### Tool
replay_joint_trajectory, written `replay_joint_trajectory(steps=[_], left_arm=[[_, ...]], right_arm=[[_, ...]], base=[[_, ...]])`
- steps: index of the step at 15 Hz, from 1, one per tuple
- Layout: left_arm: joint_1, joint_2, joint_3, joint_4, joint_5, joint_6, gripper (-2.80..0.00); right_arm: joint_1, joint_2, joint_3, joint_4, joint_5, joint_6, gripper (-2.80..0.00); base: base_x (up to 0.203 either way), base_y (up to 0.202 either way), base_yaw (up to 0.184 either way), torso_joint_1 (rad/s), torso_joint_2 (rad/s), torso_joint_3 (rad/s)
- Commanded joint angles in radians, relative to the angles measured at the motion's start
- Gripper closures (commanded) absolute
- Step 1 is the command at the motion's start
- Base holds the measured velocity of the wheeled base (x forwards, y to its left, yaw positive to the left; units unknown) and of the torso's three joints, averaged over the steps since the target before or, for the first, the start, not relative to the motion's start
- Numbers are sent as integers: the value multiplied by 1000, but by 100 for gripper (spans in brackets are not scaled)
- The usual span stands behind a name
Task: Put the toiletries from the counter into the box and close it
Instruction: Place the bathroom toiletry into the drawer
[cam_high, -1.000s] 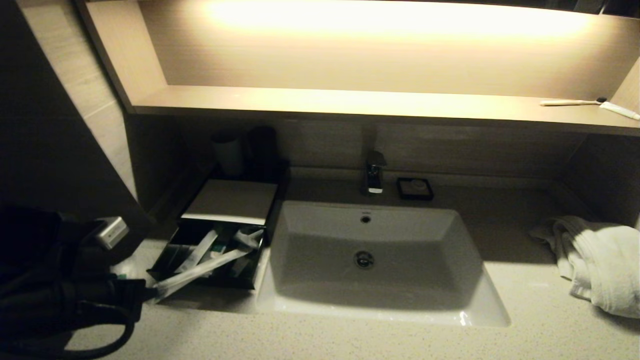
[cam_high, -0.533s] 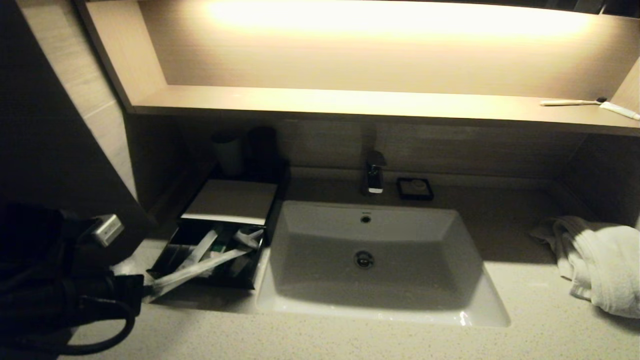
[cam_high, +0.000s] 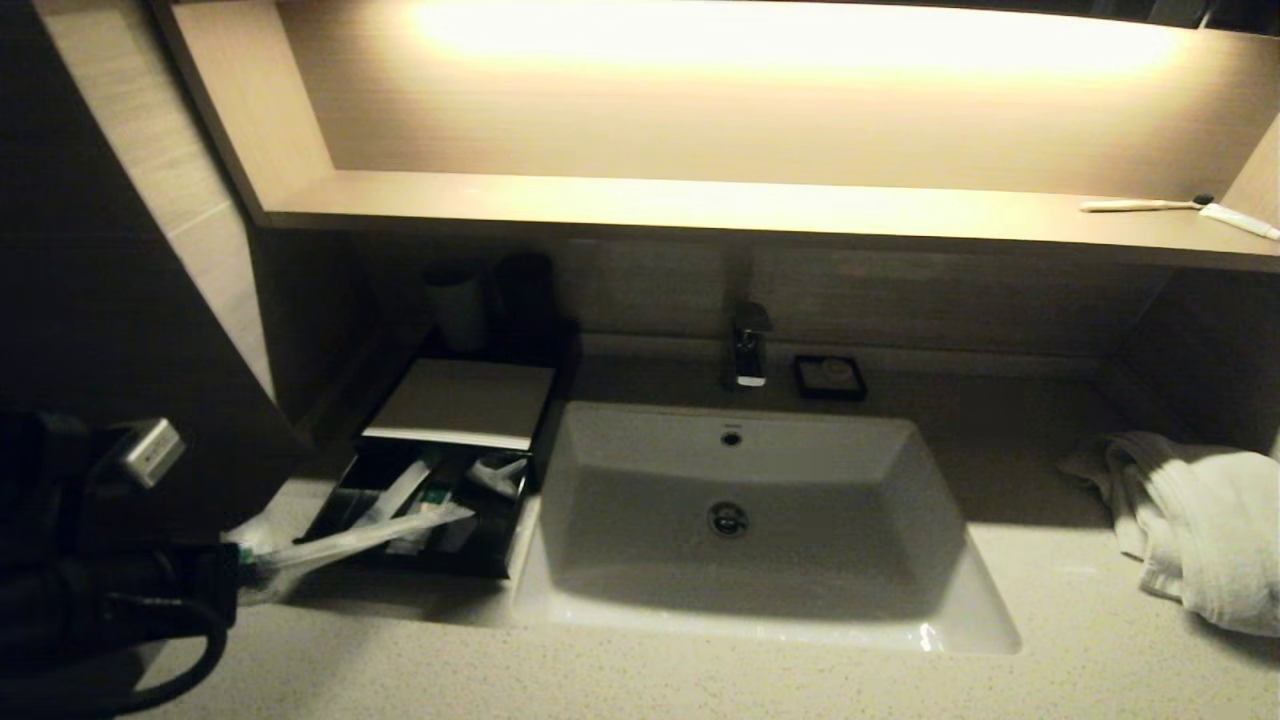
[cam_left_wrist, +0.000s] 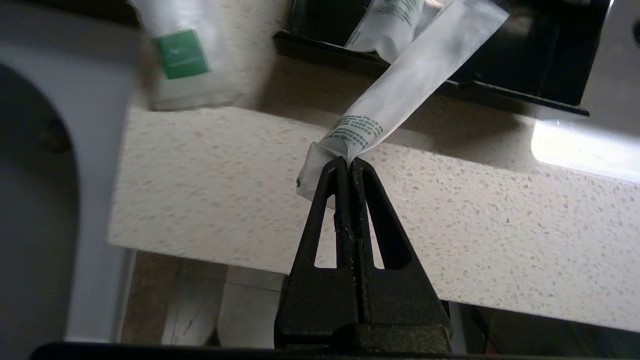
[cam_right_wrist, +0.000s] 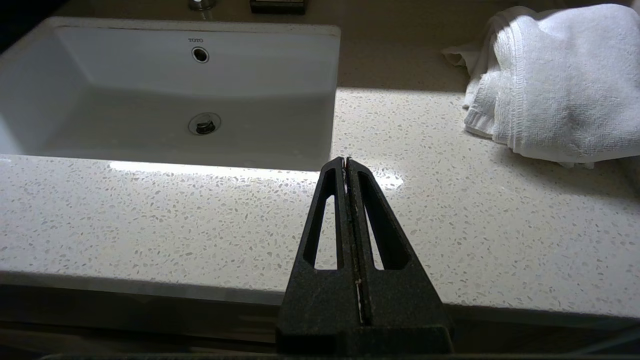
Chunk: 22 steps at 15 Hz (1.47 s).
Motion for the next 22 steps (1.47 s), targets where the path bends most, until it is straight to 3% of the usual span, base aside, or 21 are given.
replay_joint_trajectory(steps=[1,4,9,15,22], left_arm=[[6,-37,5,4,2,-3,0],[5,-36,0,1,49,-4,0],[-12,-1,-13,-7,63,-32,0],[-122,78,-66,-9,120,-73,0],[-244,91,-71,-3,122,-86,0]], right_arm=[[0,0,0,1,-1,0,0],[0,0,0,1,1,0,0],[0,0,0,0,1,0,0],[0,0,0,0,1,0,0],[0,0,0,1,1,0,0]], base=[[0,0,0,0,0,0],[0,0,0,0,0,0],[0,0,0,0,0,0],[0,0,0,0,0,0],[0,0,0,0,0,0]])
